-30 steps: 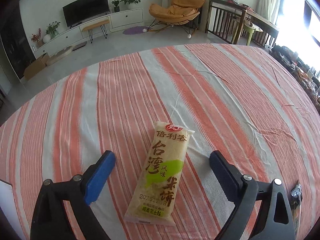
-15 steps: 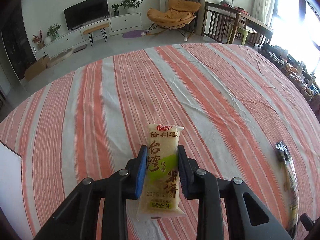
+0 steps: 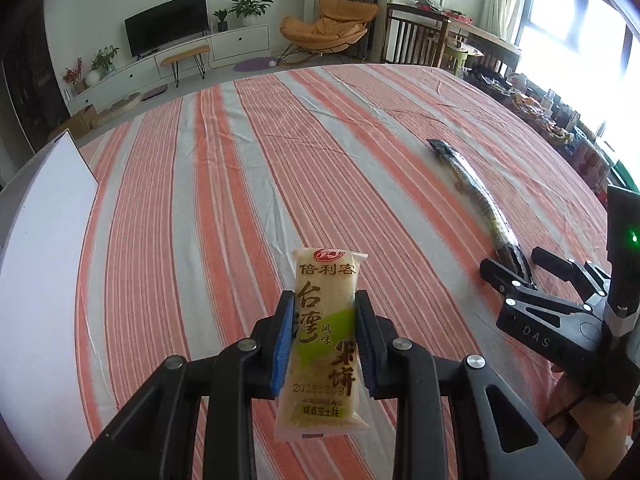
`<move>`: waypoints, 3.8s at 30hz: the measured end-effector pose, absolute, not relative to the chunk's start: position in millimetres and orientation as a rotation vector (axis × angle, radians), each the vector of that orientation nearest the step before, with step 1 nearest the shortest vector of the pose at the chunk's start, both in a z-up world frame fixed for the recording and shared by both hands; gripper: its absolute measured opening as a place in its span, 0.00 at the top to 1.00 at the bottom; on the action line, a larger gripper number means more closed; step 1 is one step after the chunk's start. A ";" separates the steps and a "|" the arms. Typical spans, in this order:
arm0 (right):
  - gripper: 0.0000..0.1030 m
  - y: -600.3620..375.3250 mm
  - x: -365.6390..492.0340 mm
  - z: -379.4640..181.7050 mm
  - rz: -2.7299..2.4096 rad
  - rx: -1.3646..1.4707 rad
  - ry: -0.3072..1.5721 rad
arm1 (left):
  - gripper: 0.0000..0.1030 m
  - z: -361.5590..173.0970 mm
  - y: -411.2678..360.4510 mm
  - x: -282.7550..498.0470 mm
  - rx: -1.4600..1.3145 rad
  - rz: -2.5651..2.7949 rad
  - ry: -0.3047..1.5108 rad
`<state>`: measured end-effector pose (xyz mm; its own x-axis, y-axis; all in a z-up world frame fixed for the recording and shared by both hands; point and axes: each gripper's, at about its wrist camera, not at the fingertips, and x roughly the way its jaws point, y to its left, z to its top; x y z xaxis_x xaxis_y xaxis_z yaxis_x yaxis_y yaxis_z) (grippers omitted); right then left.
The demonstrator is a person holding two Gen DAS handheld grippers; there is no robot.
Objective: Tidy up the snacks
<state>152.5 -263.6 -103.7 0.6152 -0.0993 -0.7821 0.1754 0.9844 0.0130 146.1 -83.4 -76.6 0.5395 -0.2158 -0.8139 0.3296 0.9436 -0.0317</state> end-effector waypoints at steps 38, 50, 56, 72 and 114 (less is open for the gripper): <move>0.22 -263.1 152.6 -103.2 -0.160 0.089 0.896 | 0.00 -123.0 -89.9 131.7 0.147 -0.275 0.934; 0.21 -263.4 152.5 -102.9 -0.165 0.087 0.897 | 0.00 -123.0 -90.0 131.6 0.146 -0.275 0.934; 0.20 -264.1 151.8 -102.5 -0.167 0.088 0.897 | 0.00 -122.9 -90.1 131.4 0.146 -0.279 0.935; 0.18 -265.5 150.5 -102.3 -0.169 0.088 0.898 | 0.03 -113.5 -88.9 143.9 0.146 -0.401 1.162; 0.68 -302.1 45.6 -90.6 0.081 0.687 1.068 | 0.73 22.1 -0.9 16.8 -0.165 -0.577 0.865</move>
